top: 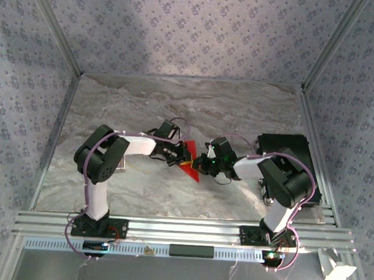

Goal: Fold a paper plane with a square sheet of paper (pick it up from the middle)
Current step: Fourth fold the wing at the center of the table.

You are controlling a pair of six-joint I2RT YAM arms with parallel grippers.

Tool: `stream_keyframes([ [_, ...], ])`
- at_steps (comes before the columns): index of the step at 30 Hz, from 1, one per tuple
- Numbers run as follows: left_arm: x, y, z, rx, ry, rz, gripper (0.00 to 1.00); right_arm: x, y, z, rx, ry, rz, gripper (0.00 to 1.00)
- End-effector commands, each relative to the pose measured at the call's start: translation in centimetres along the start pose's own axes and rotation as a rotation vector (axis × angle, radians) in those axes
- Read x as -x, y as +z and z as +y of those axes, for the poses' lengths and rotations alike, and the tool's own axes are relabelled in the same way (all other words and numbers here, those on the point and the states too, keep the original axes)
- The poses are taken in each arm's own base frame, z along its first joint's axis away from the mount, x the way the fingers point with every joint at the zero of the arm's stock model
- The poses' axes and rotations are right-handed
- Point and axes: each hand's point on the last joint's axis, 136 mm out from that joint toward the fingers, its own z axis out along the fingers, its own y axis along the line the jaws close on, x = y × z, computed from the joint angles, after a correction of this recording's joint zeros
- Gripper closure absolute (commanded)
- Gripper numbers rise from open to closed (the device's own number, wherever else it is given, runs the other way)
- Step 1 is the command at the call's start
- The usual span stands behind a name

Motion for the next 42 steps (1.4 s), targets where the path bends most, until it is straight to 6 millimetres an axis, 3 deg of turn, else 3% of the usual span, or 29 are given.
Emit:
stream_keyframes([
  [1, 3.0, -0.4, 3.5, 0.14, -0.062, -0.089, 1.0, -3.0, 0.0, -5.1, -0.17, 0.086, 0.082, 1.0],
  [10, 5.5, -1.5, 3.3, 0.134, -0.06, -0.122, 1.0, -3.2, 0.0, -5.3, -0.173, 0.083, 0.092, 1.0],
  [24, 11.3, -4.7, 5.2, 0.148, -0.112, -0.203, 1.0, -3.9, 0.0, -5.8, -0.178, 0.077, 0.118, 1.0],
  [31, 11.9, -5.1, 6.6, 0.183, -0.131, -0.211, 1.0, -4.1, 0.0, -5.6, -0.171, 0.073, 0.128, 1.0],
  [38, 12.2, -8.0, 3.1, 0.112, -0.077, -0.282, 0.99, -4.0, 0.2, -5.3, -0.157, 0.058, 0.141, 1.0],
  [42, 11.0, -8.9, 0.6, 0.078, -0.006, -0.291, 0.97, -4.0, 0.1, -5.4, -0.163, 0.058, 0.143, 1.0],
])
